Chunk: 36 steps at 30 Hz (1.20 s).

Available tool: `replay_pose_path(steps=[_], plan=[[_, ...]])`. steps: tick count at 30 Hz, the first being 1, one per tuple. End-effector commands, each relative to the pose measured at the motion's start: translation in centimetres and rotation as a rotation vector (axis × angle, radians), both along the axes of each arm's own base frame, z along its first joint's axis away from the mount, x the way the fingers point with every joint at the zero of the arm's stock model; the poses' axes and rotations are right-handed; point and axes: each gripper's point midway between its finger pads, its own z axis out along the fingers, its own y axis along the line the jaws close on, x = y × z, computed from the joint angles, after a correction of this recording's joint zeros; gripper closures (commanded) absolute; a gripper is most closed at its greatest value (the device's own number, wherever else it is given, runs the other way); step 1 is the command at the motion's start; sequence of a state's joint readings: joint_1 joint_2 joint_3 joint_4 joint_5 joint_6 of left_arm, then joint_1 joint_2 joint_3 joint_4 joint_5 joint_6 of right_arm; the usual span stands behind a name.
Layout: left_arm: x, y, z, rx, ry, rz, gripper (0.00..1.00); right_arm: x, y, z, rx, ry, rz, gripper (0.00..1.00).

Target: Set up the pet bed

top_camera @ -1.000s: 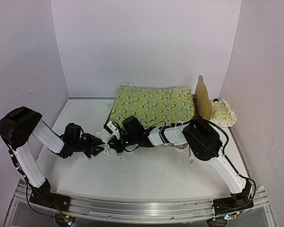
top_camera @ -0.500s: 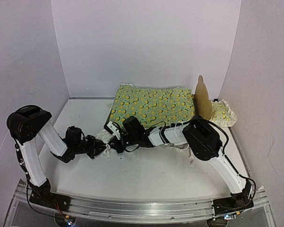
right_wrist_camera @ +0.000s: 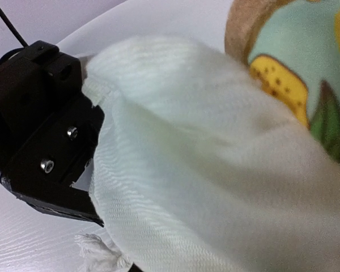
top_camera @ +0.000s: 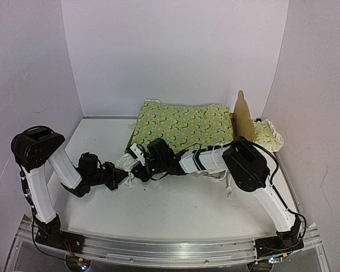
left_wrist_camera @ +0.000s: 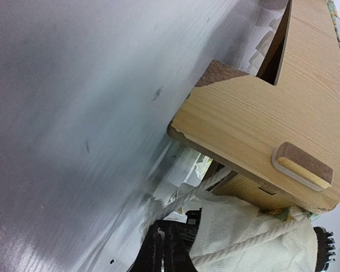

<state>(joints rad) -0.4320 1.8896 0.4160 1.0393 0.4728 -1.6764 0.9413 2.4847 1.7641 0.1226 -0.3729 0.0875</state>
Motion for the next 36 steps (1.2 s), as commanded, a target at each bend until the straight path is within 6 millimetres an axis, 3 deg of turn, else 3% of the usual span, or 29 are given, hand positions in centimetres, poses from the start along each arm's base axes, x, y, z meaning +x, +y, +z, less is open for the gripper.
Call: replay_pose_path(steps=[1,9,13,17,22,26,36], plan=[[-0.6,-0.5,0.4,-0.038,-0.016,-0.025,1.00,0.7,-1.8,4.9,-0.021,0.038,-0.136,0.83],[-0.6,-0.6,0.4,-0.054,-0.021,-0.025,1.00,-2.1,-4.7,4.5,-0.058,0.297,-0.257,0.59],[-0.6,-0.6,0.4,-0.061,-0.021,-0.026,1.00,-3.4,-3.9,5.2,0.001,0.374,-0.279,0.45],[-0.6,-0.7,0.5,-0.069,-0.026,-0.029,1.00,-4.1,-1.9,5.6,0.091,0.441,-0.279,0.36],[-0.7,-0.6,0.5,-0.072,-0.025,-0.023,1.00,-3.5,-0.8,4.4,0.168,0.503,-0.332,0.35],[-0.8,-0.6,0.6,-0.082,-0.026,-0.026,1.00,-2.6,-0.7,3.9,0.223,0.529,-0.396,0.43],[-0.9,-0.5,0.5,-0.090,-0.023,-0.017,1.00,-3.2,0.0,2.1,0.235,0.566,-0.414,0.56]])
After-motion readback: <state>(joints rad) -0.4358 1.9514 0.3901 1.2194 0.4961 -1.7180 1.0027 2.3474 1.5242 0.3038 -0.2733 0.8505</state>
